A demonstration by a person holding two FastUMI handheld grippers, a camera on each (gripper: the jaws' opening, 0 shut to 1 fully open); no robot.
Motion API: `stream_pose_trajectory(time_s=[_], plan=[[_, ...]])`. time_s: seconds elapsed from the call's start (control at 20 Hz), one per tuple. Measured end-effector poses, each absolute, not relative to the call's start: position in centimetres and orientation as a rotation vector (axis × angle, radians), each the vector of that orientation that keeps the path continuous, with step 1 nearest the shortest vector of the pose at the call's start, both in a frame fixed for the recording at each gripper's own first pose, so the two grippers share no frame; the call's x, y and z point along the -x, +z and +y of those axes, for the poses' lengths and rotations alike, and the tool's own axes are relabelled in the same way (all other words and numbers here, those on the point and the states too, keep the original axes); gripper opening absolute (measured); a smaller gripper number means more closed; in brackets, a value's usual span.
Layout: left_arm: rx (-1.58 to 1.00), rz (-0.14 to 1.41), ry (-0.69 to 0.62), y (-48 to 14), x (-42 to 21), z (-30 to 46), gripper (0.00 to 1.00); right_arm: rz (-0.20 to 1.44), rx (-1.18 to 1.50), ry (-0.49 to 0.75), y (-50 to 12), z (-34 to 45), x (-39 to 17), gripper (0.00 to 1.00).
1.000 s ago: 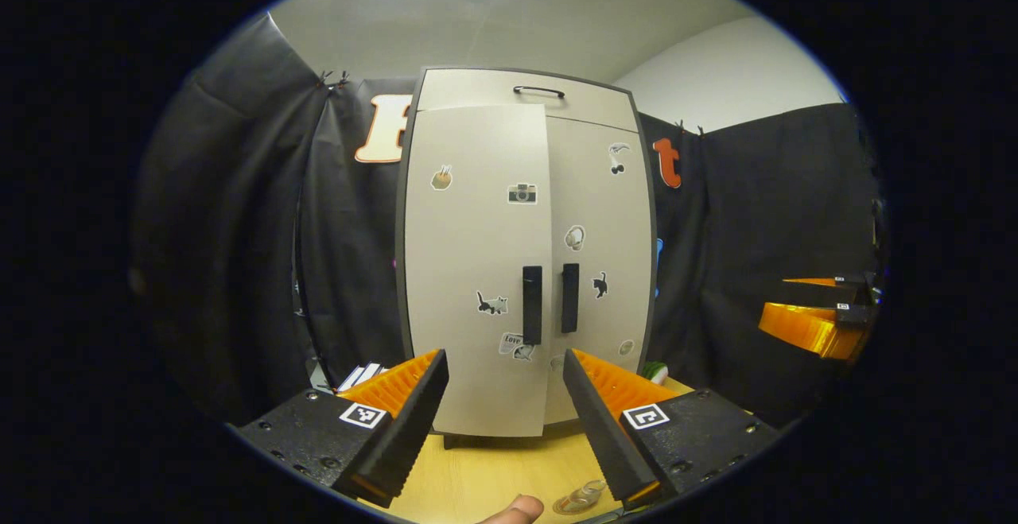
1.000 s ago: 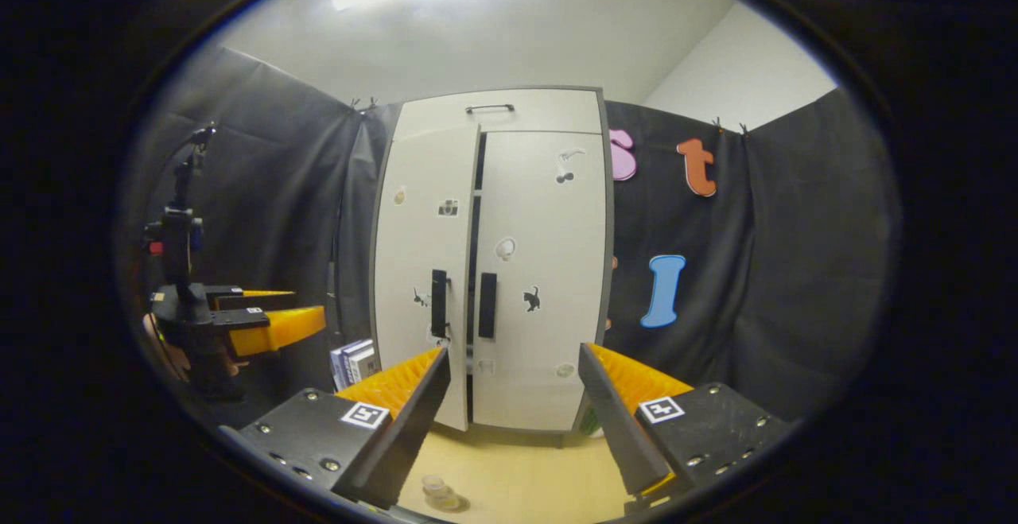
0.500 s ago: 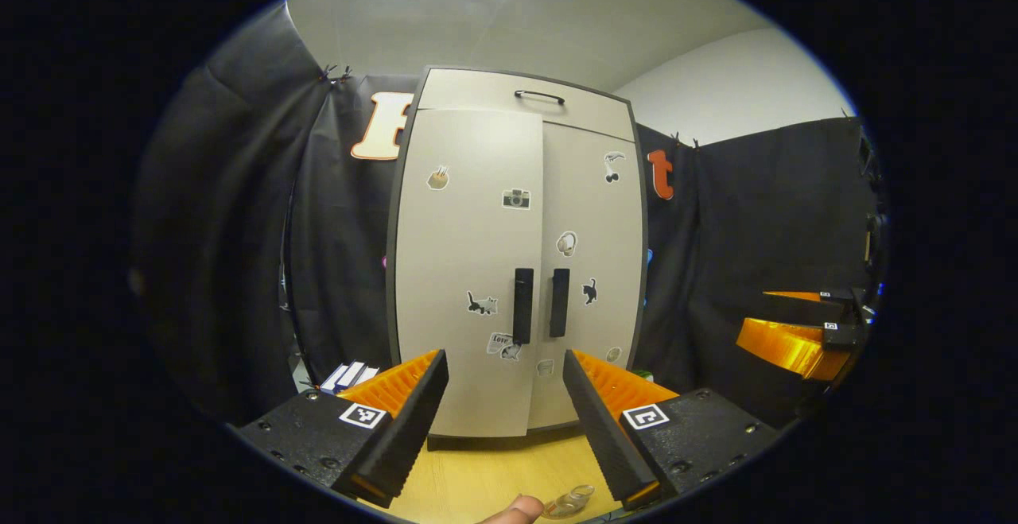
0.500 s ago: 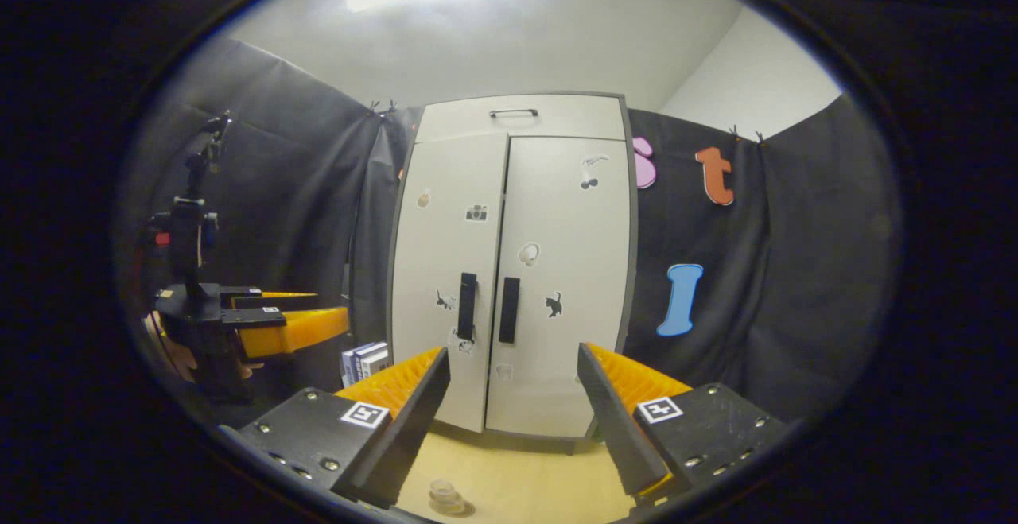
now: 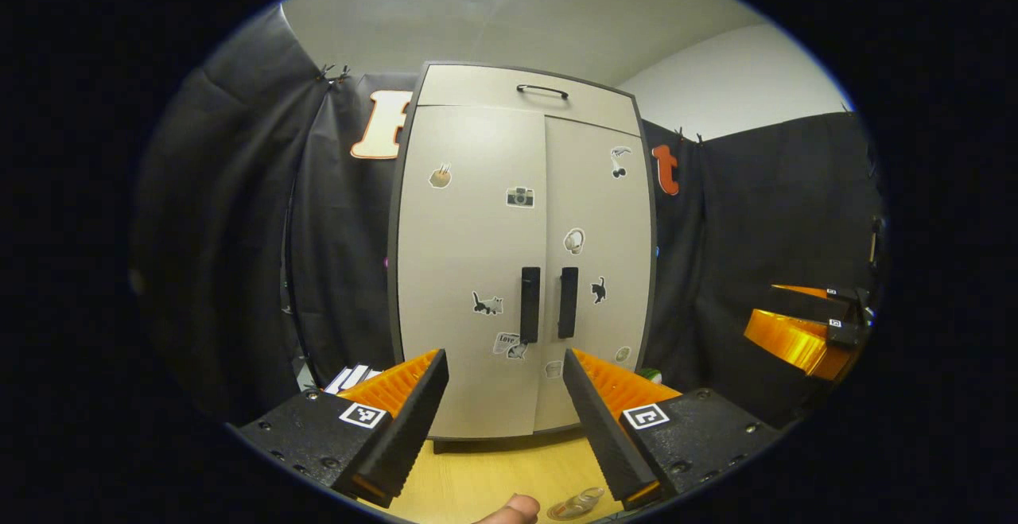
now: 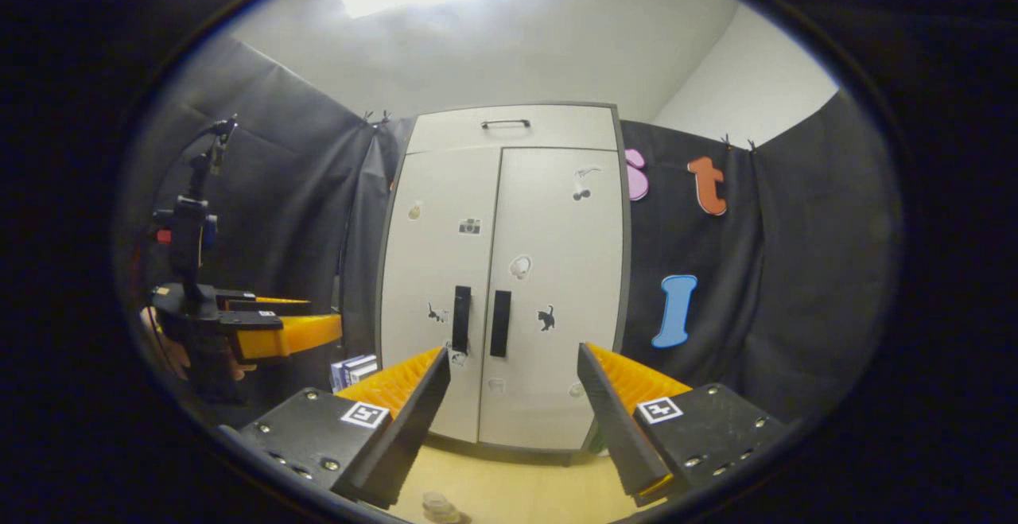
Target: Grasp the bottle in the cabinet with the left hand and place it on the coaster, then close the right door with the right hand and the left door with the left hand.
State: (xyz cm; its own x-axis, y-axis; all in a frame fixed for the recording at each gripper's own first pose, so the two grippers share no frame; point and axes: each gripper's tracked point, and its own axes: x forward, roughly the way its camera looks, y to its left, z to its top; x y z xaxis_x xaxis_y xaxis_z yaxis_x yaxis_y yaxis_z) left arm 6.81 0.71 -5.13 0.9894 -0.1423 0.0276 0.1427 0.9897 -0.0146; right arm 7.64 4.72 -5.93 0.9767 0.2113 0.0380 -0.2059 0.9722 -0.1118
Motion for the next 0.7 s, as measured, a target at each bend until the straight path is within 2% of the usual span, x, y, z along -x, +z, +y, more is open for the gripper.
stream_pose_trajectory(time_s=[0.05, 0.2, 0.25, 0.4, 0.55, 0.6, 0.65, 0.7], plan=[[0.018, -0.025, -0.154, -5.4, -6.9, 0.6, 0.92, -0.059, 0.103, 0.208, -5.8, 4.8, -7.7, 0.98], [0.018, -0.013, -0.180, -6.1, -7.0, 0.1, 0.92, -0.056, 0.114, 0.187, -6.2, 4.5, -7.8, 0.95], [0.015, -0.012, -0.187, -6.1, -7.0, -0.1, 0.93, -0.040, 0.116, 0.170, -6.9, 4.2, -7.7, 0.98], [0.009, -0.020, -0.202, -6.0, -7.3, -1.2, 0.93, 0.000, 0.162, 0.146, -7.8, 3.1, -7.7, 0.95], [0.033, -0.027, -0.193, -5.7, -7.6, -2.3, 0.93, 0.009, 0.184, 0.132, -8.6, 1.6, -8.0, 0.98], [0.037, -0.021, -0.193, -5.8, -7.6, -2.9, 0.88, 0.016, 0.170, 0.129, -9.2, 1.0, -8.0, 0.94], [0.038, -0.013, -0.195, -5.9, -7.7, -3.4, 0.93, 0.020, 0.154, 0.131, -9.5, 0.6, -8.0, 0.95], [0.038, -0.012, -0.197, -6.0, -7.7, -4.0, 0.93, 0.023, 0.135, 0.145, -9.7, 0.5, -7.9, 0.98]])
